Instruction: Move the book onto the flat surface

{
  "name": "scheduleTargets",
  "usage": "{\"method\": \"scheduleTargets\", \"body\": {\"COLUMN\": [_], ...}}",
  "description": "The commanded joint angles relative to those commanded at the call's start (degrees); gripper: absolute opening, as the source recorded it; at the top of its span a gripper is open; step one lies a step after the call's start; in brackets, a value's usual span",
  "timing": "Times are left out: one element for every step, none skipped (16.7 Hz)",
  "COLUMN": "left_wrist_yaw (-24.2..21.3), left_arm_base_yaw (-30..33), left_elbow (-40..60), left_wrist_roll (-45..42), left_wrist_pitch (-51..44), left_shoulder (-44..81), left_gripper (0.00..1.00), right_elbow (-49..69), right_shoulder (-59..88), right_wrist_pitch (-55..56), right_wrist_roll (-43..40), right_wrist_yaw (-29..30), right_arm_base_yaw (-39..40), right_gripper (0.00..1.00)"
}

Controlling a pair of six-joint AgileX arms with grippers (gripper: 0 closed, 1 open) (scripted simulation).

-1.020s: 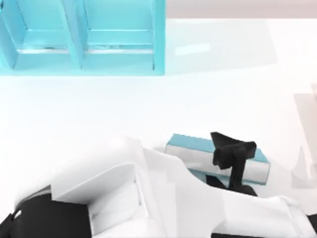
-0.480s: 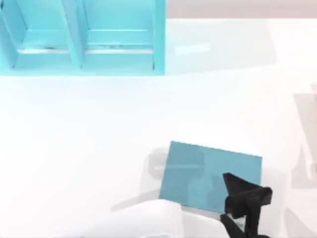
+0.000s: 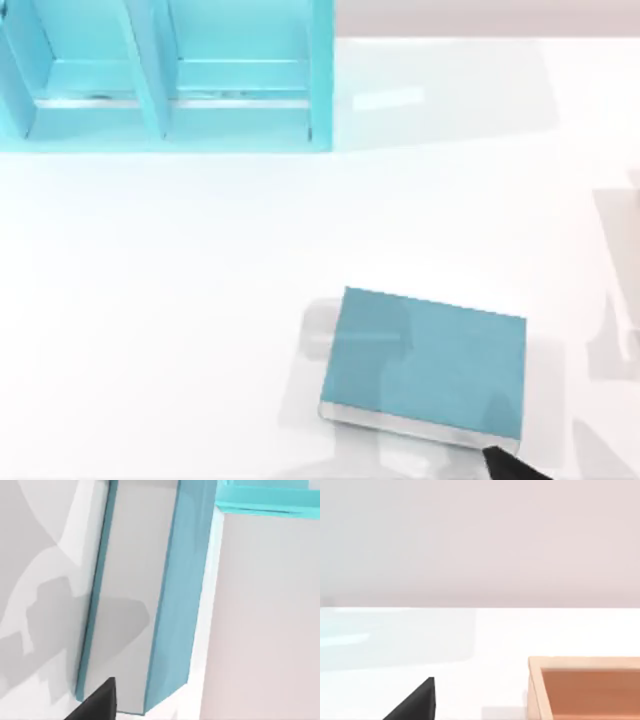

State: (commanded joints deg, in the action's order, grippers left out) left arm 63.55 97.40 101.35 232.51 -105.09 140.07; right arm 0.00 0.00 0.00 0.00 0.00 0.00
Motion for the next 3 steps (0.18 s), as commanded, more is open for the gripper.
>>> {"method": "scheduleTargets", "body": {"left_wrist_yaw": [-0.3,-0.5,-0.5], "left_arm_base_yaw": [0.5,0.8,0.9], "left_elbow": [0.2,0.3,0.3], "left_wrist_roll": [1.2,1.9,2.0], "left_wrist_pitch": [-1.3,-2.0,-2.1], "left_shoulder": [0.3,0.5,0.5], "left_gripper": [1.0,1.0,1.0], "right_elbow": [0.0,0.0,0.0], "right_shoulder": [0.0,0.0,0.0], "right_wrist_pitch": [0.0,0.0,0.0], "right_wrist_roll": [0.0,0.0,0.0], "right_wrist_yaw": [0.0,0.0,0.0], "right_arm_base_yaw": [0.0,0.0,0.0], "right_gripper": [1.0,1.0,1.0]}}
